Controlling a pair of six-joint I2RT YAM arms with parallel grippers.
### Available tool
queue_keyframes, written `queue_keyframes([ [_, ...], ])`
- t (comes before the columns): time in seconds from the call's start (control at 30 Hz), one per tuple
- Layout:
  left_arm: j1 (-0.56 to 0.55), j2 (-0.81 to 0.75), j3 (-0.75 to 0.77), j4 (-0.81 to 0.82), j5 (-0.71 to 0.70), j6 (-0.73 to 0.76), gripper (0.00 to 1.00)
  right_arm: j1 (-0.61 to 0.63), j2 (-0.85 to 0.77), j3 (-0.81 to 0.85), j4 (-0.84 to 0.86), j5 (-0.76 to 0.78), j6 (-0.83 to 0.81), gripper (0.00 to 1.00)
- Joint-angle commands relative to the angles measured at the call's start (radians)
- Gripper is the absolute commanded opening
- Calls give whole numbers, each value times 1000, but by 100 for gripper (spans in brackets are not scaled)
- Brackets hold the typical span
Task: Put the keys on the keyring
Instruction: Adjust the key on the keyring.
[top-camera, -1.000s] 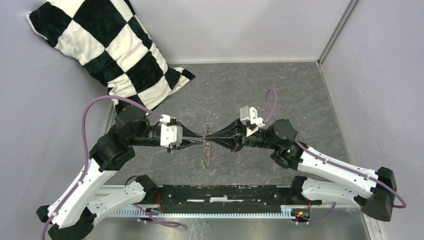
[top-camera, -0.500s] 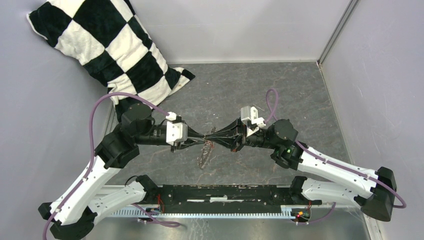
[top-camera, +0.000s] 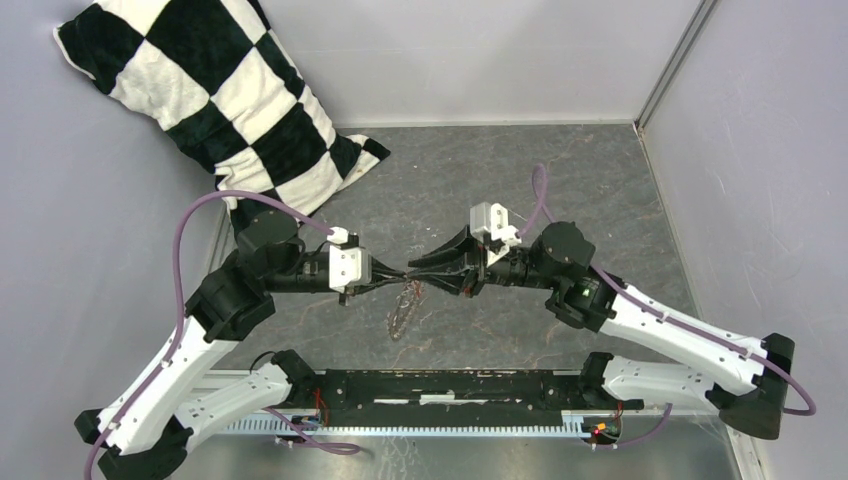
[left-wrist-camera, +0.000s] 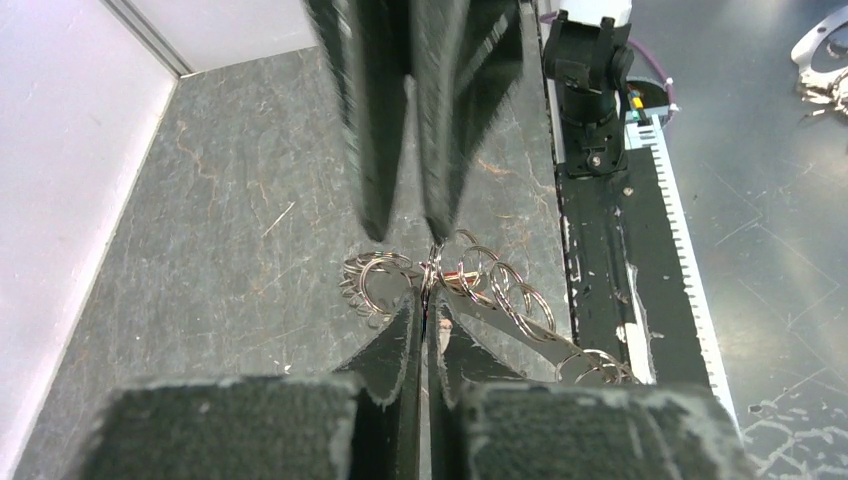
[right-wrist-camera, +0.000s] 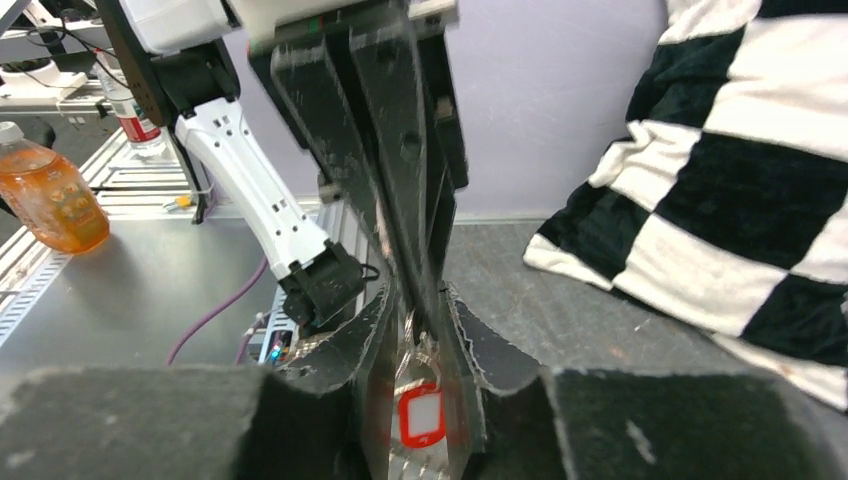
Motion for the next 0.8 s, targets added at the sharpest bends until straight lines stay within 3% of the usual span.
queue_keyframes([
  [0.0, -2, -14, 17, -24, 18, 104, 2, 4, 33, 229, -319, -14, -132, 29],
  [0.13, -2, -5, 38, -100, 58, 206, 2, -1, 142, 453, -669, -68, -257, 35],
  [0.23, -2, 16, 52, -122, 57, 236, 2, -2, 229, 588, -832, -105, -297, 33],
  [0.77, -2, 66, 100, -137, 19, 226, 2, 11, 288, 638, -963, -105, -348, 28],
])
